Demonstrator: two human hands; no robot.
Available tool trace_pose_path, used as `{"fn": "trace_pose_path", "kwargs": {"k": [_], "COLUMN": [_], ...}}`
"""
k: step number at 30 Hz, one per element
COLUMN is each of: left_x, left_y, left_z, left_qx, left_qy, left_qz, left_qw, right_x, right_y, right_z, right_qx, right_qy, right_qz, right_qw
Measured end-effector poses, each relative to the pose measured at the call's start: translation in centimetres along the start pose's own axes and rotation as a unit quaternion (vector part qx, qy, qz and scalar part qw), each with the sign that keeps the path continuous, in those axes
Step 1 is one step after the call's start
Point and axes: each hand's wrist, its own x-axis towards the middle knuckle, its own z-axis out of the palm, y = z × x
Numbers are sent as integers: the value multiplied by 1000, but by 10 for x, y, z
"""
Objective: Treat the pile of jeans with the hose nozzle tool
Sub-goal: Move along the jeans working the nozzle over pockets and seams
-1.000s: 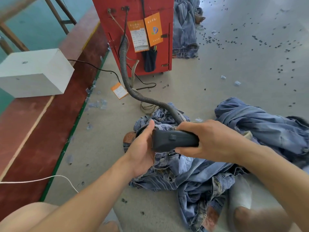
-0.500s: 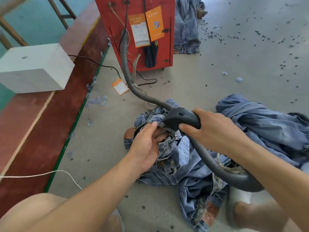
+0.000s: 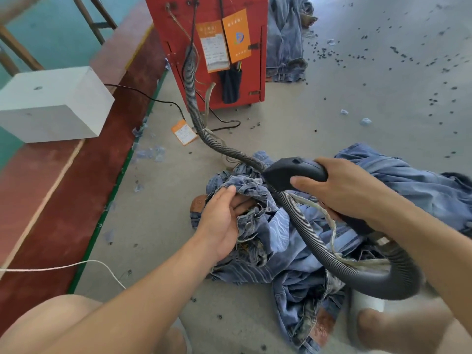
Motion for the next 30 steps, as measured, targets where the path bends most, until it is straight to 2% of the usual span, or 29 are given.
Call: {"fn": "trace_pose_path", "kwargs": {"k": [2,4,6,10,13,18,23,25,30], "left_x": [0,-2,-4,-2,-3,-2,-1,-3,-5], "left_y": [0,-1,-3,0,3,0,10,11,1], "left_z": [-1,1,2,-1,-1,-1,-5,-5,-6], "left_qx": [1,11,22,-7,5,88,30,40,86], "left_qy": [-2,-13,-20,0,-5,-4,-79,-95,-110], "left_qz": [-2,-4,-9,-42,-33,12,4,-5,-7], "left_qw": [1000,1000,1000,999,999,996,996,995,990], "right_x": [-6,-8,-4,5,1,-1,-2,-3,6], "right_y": [-1,-4,-6,-4,3,6,9,6,-4], "right_z": [-2,7,17,4,-7,1,0,7,27], "right_qx": [18,-12,3,115,107,42,9,-16,-39], "right_qy": [-76,-115,-88,31,15,-24,-53,-69,-25], "right_qz": [-3,-13,-28,5,11,2,-9,-25,-45], "right_qw": [997,993,996,993,994,999,999,997,998]}}
